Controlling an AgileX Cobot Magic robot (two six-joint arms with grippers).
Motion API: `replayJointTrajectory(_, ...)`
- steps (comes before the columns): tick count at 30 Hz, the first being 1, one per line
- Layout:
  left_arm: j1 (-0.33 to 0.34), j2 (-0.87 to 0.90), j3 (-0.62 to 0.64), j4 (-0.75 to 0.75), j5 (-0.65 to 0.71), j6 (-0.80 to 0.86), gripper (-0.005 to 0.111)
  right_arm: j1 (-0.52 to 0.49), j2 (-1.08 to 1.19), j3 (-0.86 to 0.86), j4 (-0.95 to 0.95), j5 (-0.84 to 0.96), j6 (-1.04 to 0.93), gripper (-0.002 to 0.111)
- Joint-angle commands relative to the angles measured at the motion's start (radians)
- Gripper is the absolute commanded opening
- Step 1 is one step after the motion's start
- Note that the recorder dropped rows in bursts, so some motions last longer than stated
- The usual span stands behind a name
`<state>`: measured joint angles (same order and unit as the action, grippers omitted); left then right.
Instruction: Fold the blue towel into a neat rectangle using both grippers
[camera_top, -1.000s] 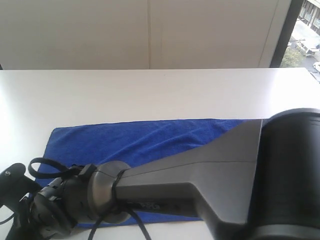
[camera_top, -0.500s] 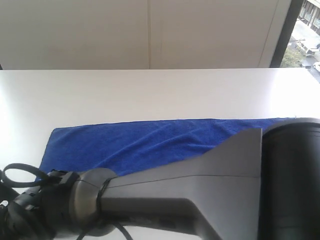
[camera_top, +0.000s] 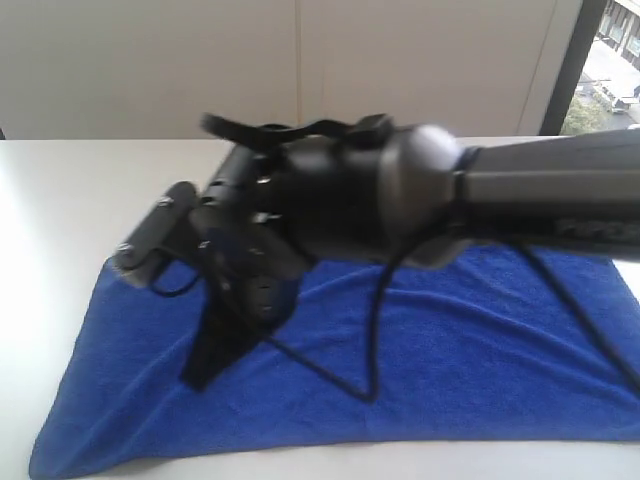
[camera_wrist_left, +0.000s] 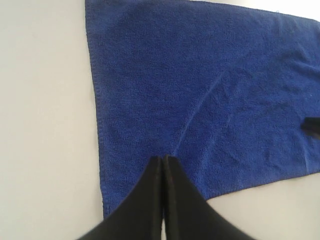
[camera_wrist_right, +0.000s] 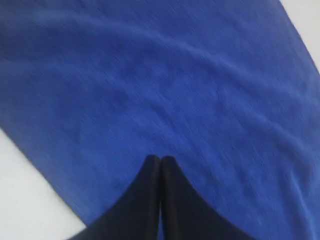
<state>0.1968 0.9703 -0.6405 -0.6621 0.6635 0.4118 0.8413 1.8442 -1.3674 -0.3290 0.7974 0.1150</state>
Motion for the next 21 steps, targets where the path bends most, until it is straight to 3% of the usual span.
replayJointTrajectory(1,0.0,-0.002,0.001,-0.033,0.018,0.012,0.0,-0.111,-0.127,0.244,-0.04,-0.023,0.051,0.0)
replayJointTrajectory(9,0.0,-0.002,0.001,-0.068,0.033,0.044,0.0,-0.246,-0.176,0.587,-0.04,-0.305,0.104,0.0)
replayJointTrajectory(14,0.0,-0.002,0.001,-0.07,0.035,0.059,0.0,-0.284,-0.176,0.65,-0.04,-0.406,0.125,0.0)
replayJointTrajectory(21,0.0,-0.002,0.001,-0.07,0.035,0.063,0.0,-0.287,-0.176,0.683,-0.04,-0.399,0.133,0.0)
